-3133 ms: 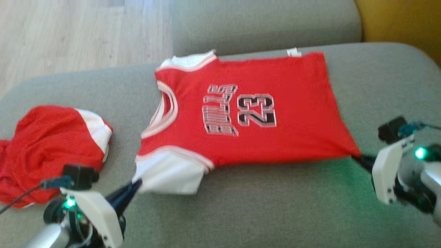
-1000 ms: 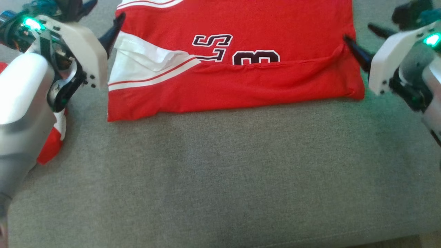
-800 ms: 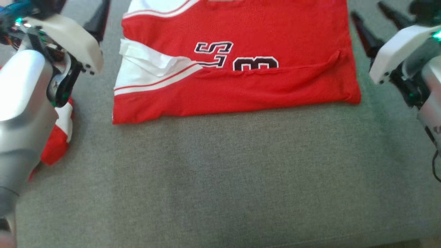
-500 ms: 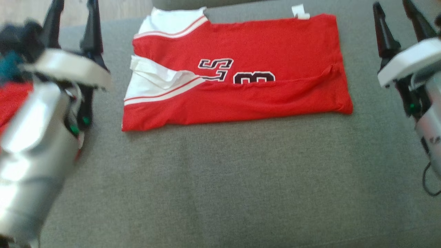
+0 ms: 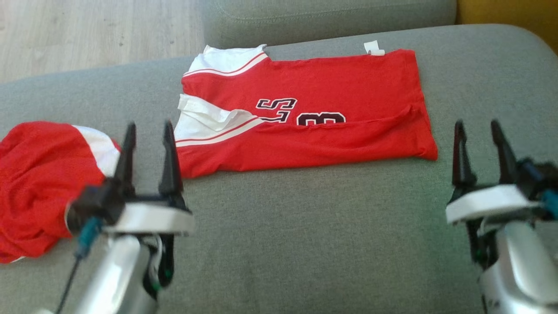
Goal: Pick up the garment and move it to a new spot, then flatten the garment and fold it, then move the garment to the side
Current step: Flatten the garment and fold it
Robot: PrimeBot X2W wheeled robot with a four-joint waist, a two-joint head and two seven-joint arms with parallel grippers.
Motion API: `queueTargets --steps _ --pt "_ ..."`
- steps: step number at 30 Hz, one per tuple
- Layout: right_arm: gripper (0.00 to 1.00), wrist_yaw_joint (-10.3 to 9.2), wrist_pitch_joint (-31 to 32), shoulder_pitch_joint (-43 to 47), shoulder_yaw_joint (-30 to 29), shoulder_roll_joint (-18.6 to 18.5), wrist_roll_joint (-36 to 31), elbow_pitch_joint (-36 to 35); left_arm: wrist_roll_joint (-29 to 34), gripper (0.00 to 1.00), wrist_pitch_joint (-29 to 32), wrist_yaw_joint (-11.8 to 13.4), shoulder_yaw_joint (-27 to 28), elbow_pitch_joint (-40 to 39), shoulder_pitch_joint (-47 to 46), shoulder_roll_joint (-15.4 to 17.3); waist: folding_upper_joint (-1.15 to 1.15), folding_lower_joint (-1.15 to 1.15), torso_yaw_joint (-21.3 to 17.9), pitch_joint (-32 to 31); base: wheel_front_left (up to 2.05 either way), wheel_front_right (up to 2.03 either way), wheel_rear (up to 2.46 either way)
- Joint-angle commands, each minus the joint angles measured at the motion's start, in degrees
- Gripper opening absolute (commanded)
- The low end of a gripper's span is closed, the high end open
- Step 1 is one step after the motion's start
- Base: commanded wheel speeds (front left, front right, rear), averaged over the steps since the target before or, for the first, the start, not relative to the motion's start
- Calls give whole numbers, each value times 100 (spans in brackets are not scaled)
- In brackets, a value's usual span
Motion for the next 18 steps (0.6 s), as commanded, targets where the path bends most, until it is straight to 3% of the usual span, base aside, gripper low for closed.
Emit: queueTargets --steps 1,10,18 --pt "100 39 -53 -76 38 63 -168 -307 128 100 -28 -69 315 -164 -119 15 0 1 0 -11 0 0 0" --pt "100 39 109 284 -110 343 -444 -782 580 100 -29 -402 717 147 190 -388 0 1 -43 40 0 0 0" --pt "100 39 232 258 -107 377 -436 -1038 746 100 123 -455 692 950 -175 -493 0 1 -123 261 0 0 0"
